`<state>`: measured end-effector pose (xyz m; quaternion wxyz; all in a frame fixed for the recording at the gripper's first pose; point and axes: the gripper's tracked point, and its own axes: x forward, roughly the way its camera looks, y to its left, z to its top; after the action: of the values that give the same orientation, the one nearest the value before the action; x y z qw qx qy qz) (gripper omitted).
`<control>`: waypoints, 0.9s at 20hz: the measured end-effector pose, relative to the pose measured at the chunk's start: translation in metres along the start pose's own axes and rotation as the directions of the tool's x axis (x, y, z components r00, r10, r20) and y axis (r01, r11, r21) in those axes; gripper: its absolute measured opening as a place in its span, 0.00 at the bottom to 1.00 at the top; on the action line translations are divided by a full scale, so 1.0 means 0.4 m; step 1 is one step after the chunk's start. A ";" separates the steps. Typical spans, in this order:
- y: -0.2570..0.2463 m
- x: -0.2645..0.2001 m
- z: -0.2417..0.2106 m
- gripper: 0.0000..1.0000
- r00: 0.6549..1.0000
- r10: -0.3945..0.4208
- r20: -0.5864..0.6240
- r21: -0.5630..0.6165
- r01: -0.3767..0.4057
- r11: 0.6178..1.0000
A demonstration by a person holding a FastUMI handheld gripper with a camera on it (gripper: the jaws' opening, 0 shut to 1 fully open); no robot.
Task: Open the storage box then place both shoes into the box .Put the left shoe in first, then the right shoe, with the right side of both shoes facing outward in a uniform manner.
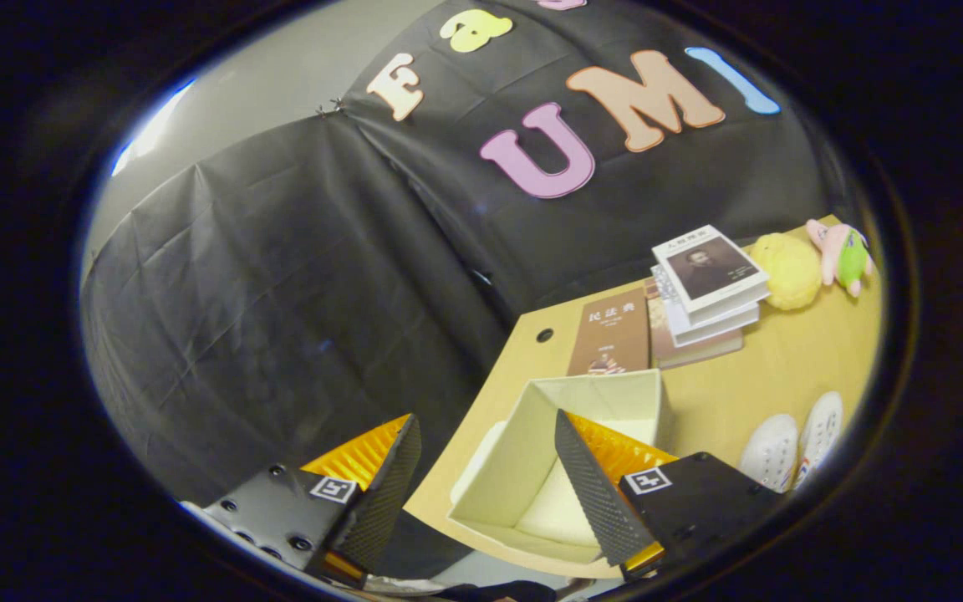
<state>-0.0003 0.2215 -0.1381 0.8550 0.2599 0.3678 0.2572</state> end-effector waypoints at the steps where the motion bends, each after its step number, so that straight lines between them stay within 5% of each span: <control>1: -0.034 -0.016 0.007 1.00 1.000 -0.022 0.004 -0.005 0.022 1.000; 8: -0.272 -0.118 0.018 1.00 0.985 -0.175 0.004 -0.053 0.175 0.983; 18: -0.569 -0.216 -0.122 1.00 0.923 -0.360 -0.136 -0.197 0.331 0.923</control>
<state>-0.0325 0.0128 -0.2685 0.8715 0.0937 0.4562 0.1537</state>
